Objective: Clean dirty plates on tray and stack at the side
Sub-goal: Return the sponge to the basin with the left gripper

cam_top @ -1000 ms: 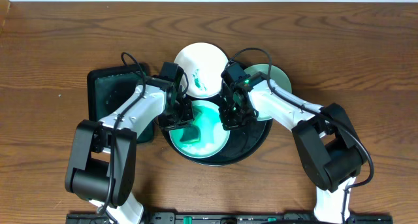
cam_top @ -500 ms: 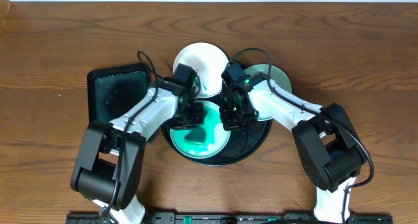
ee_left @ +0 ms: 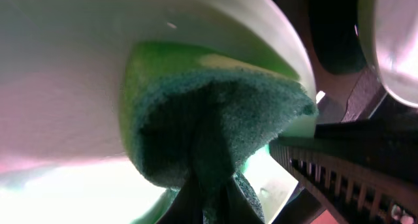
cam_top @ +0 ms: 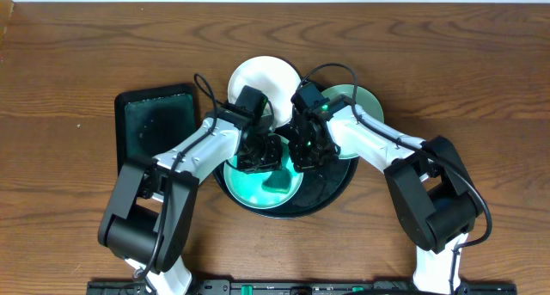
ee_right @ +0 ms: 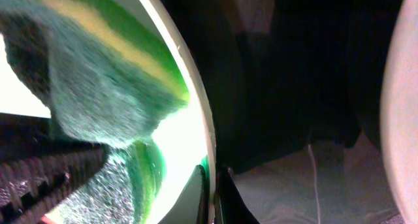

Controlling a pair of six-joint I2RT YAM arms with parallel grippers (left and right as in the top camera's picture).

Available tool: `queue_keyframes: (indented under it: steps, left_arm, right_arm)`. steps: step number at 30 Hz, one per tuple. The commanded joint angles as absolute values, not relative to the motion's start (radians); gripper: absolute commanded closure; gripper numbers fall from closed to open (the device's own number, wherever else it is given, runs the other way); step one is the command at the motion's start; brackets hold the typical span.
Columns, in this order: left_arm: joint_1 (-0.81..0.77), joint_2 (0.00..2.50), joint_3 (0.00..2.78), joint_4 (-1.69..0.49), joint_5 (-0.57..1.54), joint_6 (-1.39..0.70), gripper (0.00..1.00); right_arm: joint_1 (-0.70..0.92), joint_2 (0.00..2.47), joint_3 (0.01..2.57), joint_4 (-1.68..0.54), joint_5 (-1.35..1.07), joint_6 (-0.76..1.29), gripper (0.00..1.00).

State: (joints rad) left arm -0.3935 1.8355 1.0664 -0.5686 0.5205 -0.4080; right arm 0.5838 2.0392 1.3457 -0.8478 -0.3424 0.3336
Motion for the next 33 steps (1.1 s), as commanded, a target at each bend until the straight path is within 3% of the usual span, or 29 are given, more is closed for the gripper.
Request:
queue_keyframes:
  steps: [1,9,16,24,33]
  left_arm:
    - [-0.337,1.863,1.046,-0.558,0.305,-0.471,0.93]
    - [-0.273,1.863,1.046,-0.611,-0.012,-0.482,0.93]
    - [-0.312,1.829,1.046,-0.691,-0.011,-0.471,0.93]
    - [-0.364,1.62,1.05,-0.744,-0.01,-0.462,0.93]
    - [-0.208,1.43,1.052,-0.755,-0.043,-0.465,0.93]
  right_arm:
    - [0.607,2.06,1.326,-0.868,-0.349,0.321,0.99]
    - [0.607,2.06,1.326,-0.868,-0.349,0.321,0.99]
    - [0.607,2.06,1.326,-0.867,-0.348,0.321,0.99]
    - [0.607,2.06,1.326,-0.867,-0.349,0.321,0.99]
    - [0.607,2.06,1.326,-0.861,-0.349,0.321,0.99]
